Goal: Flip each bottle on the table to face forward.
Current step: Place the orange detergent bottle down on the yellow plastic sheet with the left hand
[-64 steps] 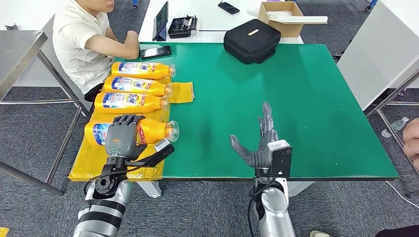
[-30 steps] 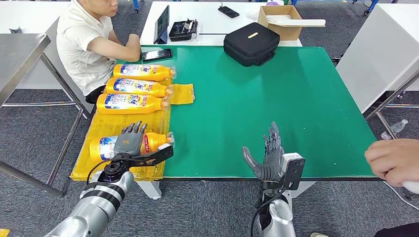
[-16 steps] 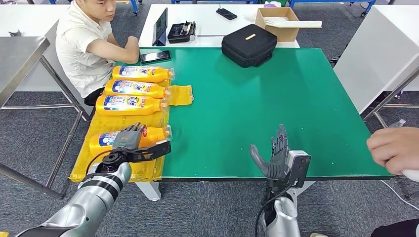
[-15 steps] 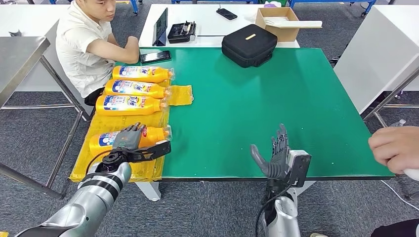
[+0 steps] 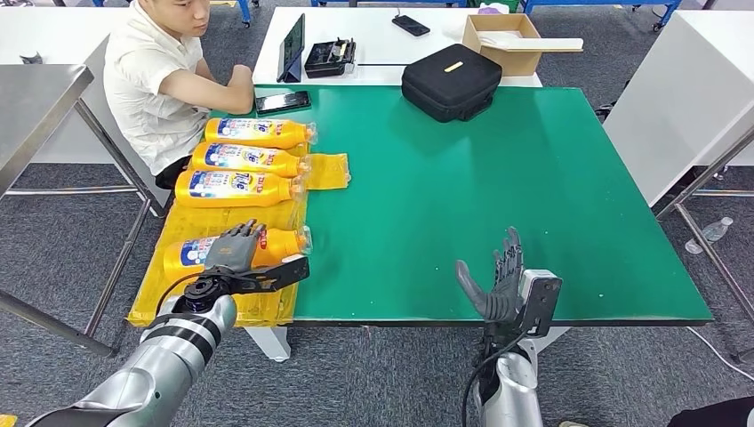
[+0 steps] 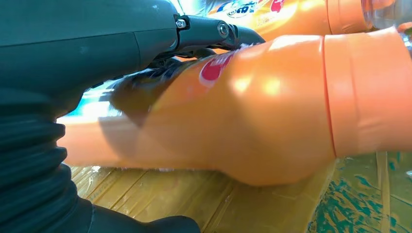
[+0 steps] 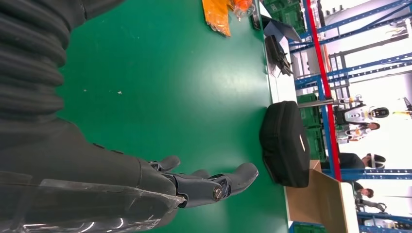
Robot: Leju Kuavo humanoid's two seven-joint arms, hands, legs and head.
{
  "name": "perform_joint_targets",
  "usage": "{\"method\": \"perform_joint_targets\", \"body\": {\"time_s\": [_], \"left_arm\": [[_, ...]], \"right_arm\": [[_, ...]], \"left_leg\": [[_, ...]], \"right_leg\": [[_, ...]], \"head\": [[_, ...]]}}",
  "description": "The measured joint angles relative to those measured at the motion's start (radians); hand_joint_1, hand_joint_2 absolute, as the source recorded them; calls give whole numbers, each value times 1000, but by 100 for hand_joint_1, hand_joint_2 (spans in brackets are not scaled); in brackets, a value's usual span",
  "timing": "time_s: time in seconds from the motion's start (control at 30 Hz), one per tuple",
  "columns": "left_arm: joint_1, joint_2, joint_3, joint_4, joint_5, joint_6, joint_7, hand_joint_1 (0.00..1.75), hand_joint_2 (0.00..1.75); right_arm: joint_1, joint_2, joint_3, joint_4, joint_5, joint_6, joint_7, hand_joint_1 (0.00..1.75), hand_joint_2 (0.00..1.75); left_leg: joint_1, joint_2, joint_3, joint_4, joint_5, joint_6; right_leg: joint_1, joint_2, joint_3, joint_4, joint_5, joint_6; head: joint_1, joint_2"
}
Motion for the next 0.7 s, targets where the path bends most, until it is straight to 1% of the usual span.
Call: {"method": "perform_joint_targets", "body": {"time_s": [0.5,0.57,0.7], "left_arm": [[2,-2,-5,-3,0,5,-1,0,175],[4,-4,-9,-6,0,27,-8,0,175],[28,-17,-37,-43,-1,112,-27,0,175]], "right_arm": [[0,0,-16,1,0,0,0,0,175],[0,0,-17,1,0,-1,0,0,175],[3,1,-22,1,4,-5,-2,0,175]], "left_leg": [[0,0,-1,0,0,0],[0,-1,-1,0,0,0],[0,-1,-2,0,1,1]], "right_leg": [[0,0,0,0,0,0],[0,0,-1,0,0,0],[0,-1,-2,0,0,0]], "head": [[0,0],[0,0],[0,0]]}}
